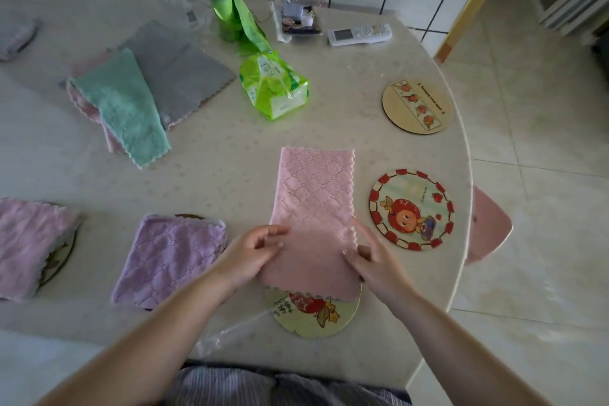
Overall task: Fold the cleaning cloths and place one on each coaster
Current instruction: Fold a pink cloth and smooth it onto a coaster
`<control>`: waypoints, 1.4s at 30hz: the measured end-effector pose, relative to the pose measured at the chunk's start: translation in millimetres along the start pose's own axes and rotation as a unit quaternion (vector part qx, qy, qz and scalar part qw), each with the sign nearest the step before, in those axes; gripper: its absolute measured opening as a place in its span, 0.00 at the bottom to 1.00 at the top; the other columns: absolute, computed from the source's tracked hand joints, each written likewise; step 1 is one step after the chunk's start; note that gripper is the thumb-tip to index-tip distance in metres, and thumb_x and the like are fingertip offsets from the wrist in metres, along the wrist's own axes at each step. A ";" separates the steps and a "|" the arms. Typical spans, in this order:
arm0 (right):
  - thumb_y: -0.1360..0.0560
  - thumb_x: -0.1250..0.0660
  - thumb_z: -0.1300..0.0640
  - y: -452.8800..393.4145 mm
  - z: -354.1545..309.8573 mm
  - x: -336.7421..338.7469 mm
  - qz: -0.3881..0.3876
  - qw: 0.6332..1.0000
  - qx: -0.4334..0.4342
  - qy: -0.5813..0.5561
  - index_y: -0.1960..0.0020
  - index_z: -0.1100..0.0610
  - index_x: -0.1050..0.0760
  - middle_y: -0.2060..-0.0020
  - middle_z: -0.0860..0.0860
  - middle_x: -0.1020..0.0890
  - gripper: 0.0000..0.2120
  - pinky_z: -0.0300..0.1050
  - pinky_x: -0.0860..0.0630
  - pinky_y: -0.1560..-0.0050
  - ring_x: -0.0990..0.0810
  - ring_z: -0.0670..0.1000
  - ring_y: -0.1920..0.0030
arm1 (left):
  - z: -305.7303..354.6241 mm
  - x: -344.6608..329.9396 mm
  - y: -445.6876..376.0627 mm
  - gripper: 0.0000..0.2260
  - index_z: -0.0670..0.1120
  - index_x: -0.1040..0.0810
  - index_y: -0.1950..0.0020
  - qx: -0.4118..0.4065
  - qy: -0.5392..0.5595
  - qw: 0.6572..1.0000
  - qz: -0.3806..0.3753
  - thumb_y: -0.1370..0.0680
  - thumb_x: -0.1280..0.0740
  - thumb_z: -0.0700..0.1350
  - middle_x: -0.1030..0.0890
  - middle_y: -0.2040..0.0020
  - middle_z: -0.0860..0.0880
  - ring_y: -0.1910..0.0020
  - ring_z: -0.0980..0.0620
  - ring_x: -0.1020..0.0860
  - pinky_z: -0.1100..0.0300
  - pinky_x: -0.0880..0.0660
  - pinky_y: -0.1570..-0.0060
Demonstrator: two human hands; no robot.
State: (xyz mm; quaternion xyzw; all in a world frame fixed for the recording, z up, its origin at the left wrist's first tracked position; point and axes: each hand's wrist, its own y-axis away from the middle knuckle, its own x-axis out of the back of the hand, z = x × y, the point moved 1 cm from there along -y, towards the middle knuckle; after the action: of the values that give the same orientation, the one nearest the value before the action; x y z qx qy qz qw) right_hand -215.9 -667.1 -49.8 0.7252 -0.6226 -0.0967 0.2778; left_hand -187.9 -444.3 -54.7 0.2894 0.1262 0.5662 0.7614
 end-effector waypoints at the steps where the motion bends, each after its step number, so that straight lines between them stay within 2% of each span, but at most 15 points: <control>1: 0.22 0.38 0.55 2.5 3.1 -0.4 -0.005 1.000 -0.002 0.017 0.36 0.34 0.37 0.70 0.52 0.26 0.21 0.45 0.31 0.65 0.27 0.49 0.68 | -1.5 -0.5 3.0 0.10 0.56 0.23 0.43 0.010 0.001 1.000 -0.006 0.21 0.37 0.44 0.20 0.47 0.52 0.50 0.55 0.22 0.67 0.27 0.55; 3: 0.21 0.39 0.55 6.9 10.3 -1.3 -0.009 0.999 -0.019 0.044 0.38 0.38 0.29 0.68 0.51 0.24 0.16 0.49 0.28 0.64 0.26 0.49 0.66 | -6.7 -0.8 9.2 0.11 0.55 0.24 0.41 0.037 -0.001 0.999 -0.016 0.20 0.39 0.45 0.22 0.45 0.54 0.49 0.58 0.23 0.67 0.26 0.54; 5: 0.21 0.41 0.58 13.5 11.3 -2.9 -0.009 0.999 -0.043 0.027 0.46 0.41 0.23 0.59 0.50 0.20 0.14 0.52 0.22 0.56 0.23 0.50 0.61 | -11.4 -0.8 16.3 0.12 0.55 0.23 0.41 0.079 0.026 0.996 -0.022 0.19 0.43 0.44 0.23 0.44 0.53 0.47 0.54 0.23 0.58 0.24 0.48; 7: 0.20 0.43 0.60 18.7 13.2 -3.6 -0.016 0.997 -0.072 0.001 0.48 0.45 0.20 0.53 0.52 0.20 0.15 0.53 0.21 0.51 0.22 0.53 0.56 | -14.3 -0.2 23.4 0.13 0.52 0.23 0.42 0.129 0.096 0.987 -0.029 0.18 0.46 0.43 0.21 0.48 0.47 0.50 0.47 0.21 0.52 0.22 0.53; 10: 0.21 0.43 0.62 22.9 16.7 -3.0 -0.019 0.993 -0.104 -0.046 0.50 0.48 0.19 0.50 0.54 0.19 0.16 0.57 0.23 0.46 0.22 0.58 0.52 | -17.7 2.1 31.3 0.15 0.47 0.23 0.42 0.167 0.190 0.967 -0.045 0.19 0.47 0.37 0.20 0.53 0.42 0.57 0.45 0.20 0.54 0.21 0.61; 12: 0.22 0.43 0.64 22.5 17.7 -1.9 -0.017 0.990 -0.115 -0.082 0.49 0.49 0.19 0.53 0.54 0.18 0.16 0.54 0.22 0.50 0.23 0.55 0.56 | -18.2 2.8 33.5 0.16 0.46 0.23 0.42 0.157 0.213 0.963 -0.055 0.20 0.46 0.33 0.19 0.51 0.43 0.57 0.47 0.19 0.55 0.19 0.60; 14: 0.22 0.43 0.66 20.5 15.0 0.4 -0.018 0.986 -0.124 -0.110 0.46 0.52 0.20 0.58 0.51 0.19 0.17 0.44 0.25 0.60 0.25 0.50 0.61 | -17.9 4.3 30.4 0.17 0.47 0.23 0.41 0.126 0.189 0.973 -0.048 0.23 0.41 0.30 0.19 0.48 0.46 0.53 0.48 0.20 0.56 0.20 0.56; 16: 0.23 0.43 0.69 16.7 11.0 3.4 -0.031 0.981 -0.129 -0.144 0.44 0.53 0.21 0.61 0.50 0.18 0.18 0.40 0.29 0.64 0.24 0.48 0.64 | -16.8 9.2 20.4 0.16 0.53 0.21 0.44 0.071 0.080 0.994 -0.027 0.25 0.35 0.34 0.18 0.49 0.49 0.51 0.50 0.20 0.57 0.21 0.51; 18: 0.23 0.42 0.69 11.5 4.8 6.1 -0.042 0.980 -0.124 -0.147 0.45 0.53 0.22 0.65 0.50 0.17 0.17 0.38 0.33 0.67 0.21 0.44 0.67 | -9.6 14.5 7.7 0.12 0.58 0.18 0.50 0.004 -0.063 0.998 -0.003 0.25 0.33 0.40 0.16 0.55 0.54 0.54 0.54 0.19 0.58 0.23 0.50; 21: 0.24 0.37 0.65 -2.2 -7.2 7.9 0.000 0.993 -0.089 -0.080 0.50 0.52 0.22 0.70 0.47 0.18 0.10 0.38 0.34 0.70 0.23 0.42 0.72 | 9.4 15.9 -10.0 0.05 0.50 0.18 0.55 -0.059 -0.143 0.987 0.035 0.24 0.33 0.46 0.18 0.57 0.49 0.60 0.55 0.22 0.66 0.28 0.56; 24: 0.24 0.35 0.57 -23.0 -20.6 11.2 0.075 0.996 -0.051 -0.022 0.56 0.54 0.22 0.69 0.50 0.17 0.04 0.39 0.28 0.69 0.25 0.44 0.75 | 28.5 16.2 -30.3 0.08 0.43 0.19 0.56 -0.088 -0.118 0.987 0.058 0.24 0.34 0.45 0.20 0.62 0.47 0.66 0.59 0.26 0.64 0.30 0.61; 26: 0.23 0.36 0.55 -39.1 -30.8 15.0 0.107 0.993 -0.034 0.018 0.58 0.56 0.22 0.69 0.52 0.17 0.07 0.41 0.27 0.69 0.25 0.45 0.75 | 35.3 17.6 -48.0 0.05 0.46 0.19 0.56 -0.072 -0.077 0.992 0.065 0.23 0.34 0.44 0.21 0.65 0.51 0.66 0.60 0.25 0.63 0.30 0.63; 30: 0.23 0.37 0.54 -75.0 -46.7 22.0 0.141 0.987 -0.030 0.067 0.59 0.58 0.21 0.73 0.46 0.21 0.11 0.44 0.26 0.66 0.25 0.46 0.73 | 42.0 21.3 -80.4 0.05 0.52 0.19 0.56 -0.027 0.005 0.997 0.078 0.24 0.34 0.48 0.18 0.60 0.49 0.59 0.49 0.21 0.46 0.23 0.52; 36: 0.24 0.36 0.52 -116.3 -49.3 31.4 0.161 0.980 -0.035 0.109 0.66 0.53 0.24 0.77 0.45 0.25 0.12 0.41 0.31 0.70 0.27 0.45 0.75 | 51.5 22.7 -111.8 0.07 0.49 0.19 0.55 0.006 0.043 0.994 0.098 0.24 0.34 0.50 0.16 0.59 0.46 0.57 0.46 0.18 0.49 0.20 0.54; 42: 0.24 0.37 0.51 -130.0 -46.6 31.5 0.151 0.979 -0.052 0.128 0.61 0.53 0.23 0.74 0.48 0.23 0.11 0.41 0.32 0.71 0.26 0.48 0.74 | 51.0 22.8 -123.1 0.09 0.46 0.18 0.56 0.054 0.076 0.990 0.101 0.24 0.34 0.51 0.16 0.57 0.44 0.57 0.46 0.18 0.49 0.19 0.54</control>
State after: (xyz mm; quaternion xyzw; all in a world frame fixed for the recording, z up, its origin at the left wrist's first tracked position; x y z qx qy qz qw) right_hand -76.4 -675.0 -72.8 0.6136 -0.6787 0.0077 0.4035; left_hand -56.8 -461.7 -82.5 0.2975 0.1838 0.6532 0.6717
